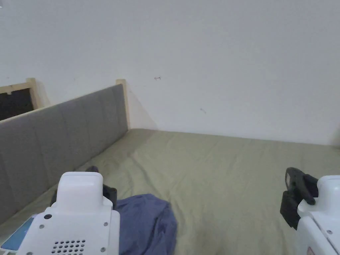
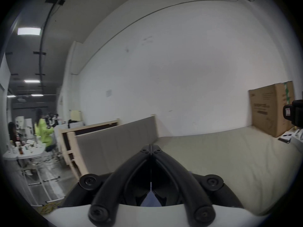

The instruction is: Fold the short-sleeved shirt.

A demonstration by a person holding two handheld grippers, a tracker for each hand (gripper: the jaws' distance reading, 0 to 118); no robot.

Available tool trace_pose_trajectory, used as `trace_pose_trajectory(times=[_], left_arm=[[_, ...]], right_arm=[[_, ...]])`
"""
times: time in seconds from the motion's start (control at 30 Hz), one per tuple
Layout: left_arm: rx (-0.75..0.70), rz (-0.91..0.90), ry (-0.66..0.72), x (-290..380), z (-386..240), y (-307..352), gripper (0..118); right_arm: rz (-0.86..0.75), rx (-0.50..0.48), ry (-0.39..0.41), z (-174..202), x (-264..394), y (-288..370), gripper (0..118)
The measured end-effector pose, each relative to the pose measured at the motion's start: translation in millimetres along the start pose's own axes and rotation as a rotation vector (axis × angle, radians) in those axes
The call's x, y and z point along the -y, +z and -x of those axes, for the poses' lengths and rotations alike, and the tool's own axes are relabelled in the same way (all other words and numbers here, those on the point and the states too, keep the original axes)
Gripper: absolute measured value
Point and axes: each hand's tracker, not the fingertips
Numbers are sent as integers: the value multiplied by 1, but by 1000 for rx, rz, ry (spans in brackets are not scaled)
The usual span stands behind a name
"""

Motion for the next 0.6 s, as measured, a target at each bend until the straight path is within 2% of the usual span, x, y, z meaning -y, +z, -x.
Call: trace_pose_trajectory(times=[0.17, 0.27, 0.37, 0.53, 0.6], left_arm=[[-85, 28, 4, 7, 36, 6, 0], [-91, 36, 18, 7, 39, 4, 0], [-85, 44, 33, 6, 31, -6, 0], [34, 90, 59, -8, 9, -77, 0], [141, 192, 85, -7, 4, -125, 0]], right_arm=[[36, -98, -54, 29, -2, -19, 0], [35, -103, -44, 31, -2, -21, 0], [24, -103, 7, 25, -4, -22, 0], [-6, -76, 55, 4, -6, -23, 0], [8, -60, 76, -4, -4, -25, 0]])
